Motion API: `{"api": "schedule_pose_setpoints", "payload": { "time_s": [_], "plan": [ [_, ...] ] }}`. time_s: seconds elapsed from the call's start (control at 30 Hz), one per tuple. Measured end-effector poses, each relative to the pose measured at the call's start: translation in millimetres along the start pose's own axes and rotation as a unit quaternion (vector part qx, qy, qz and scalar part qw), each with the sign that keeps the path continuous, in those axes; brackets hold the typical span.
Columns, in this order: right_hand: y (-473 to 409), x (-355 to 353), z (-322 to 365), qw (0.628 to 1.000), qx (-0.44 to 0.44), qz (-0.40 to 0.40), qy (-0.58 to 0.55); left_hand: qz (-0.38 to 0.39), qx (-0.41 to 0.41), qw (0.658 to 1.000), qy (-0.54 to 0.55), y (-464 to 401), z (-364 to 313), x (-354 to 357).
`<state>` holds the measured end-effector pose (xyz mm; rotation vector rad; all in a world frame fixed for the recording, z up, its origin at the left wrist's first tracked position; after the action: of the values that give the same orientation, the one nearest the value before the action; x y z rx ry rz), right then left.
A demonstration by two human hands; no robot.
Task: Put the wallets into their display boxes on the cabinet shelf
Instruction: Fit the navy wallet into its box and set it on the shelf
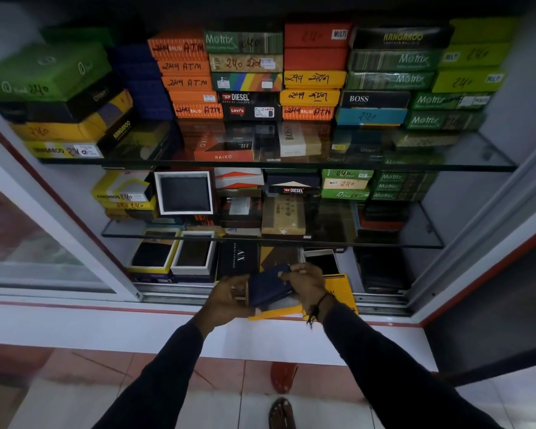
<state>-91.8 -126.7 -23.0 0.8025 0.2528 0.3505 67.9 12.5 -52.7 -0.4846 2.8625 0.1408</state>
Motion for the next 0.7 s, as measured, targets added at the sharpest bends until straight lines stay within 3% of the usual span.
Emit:
{"api": "schedule_pose_setpoints", "payload": {
  "time_s": [0.17,0.5,0.6,0.7],
  "plan": [
    [6,-37,6,0.984,0.095,0.127,-0.083,0.009,0.027,0.998,0.057,1,-24,1],
    [21,-53,5,0.984,0.071,0.123,-0.106,0.006,0.039,0.990,0.133,-6,-43,15],
    [25,-57,4,0.976,0.067,0.163,-0.127,0.003,0.022,0.985,0.171,-3,-50,15],
    [25,-61,-5,0.952,0.083,0.225,-0.189,0.019,-0.013,0.956,0.292,0,-51,20]
  ]
}}
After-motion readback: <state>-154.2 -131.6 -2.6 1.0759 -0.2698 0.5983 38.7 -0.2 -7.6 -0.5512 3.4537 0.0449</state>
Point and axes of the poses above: each hand's wrist, its own y-axis away from the middle knuckle, its own x-axis out of the palm, z = x × y, the point moved 2 cm from there along -y, towards the middle knuckle, and after that the axes turned 15 degrees about x, right-handed, at the moved point
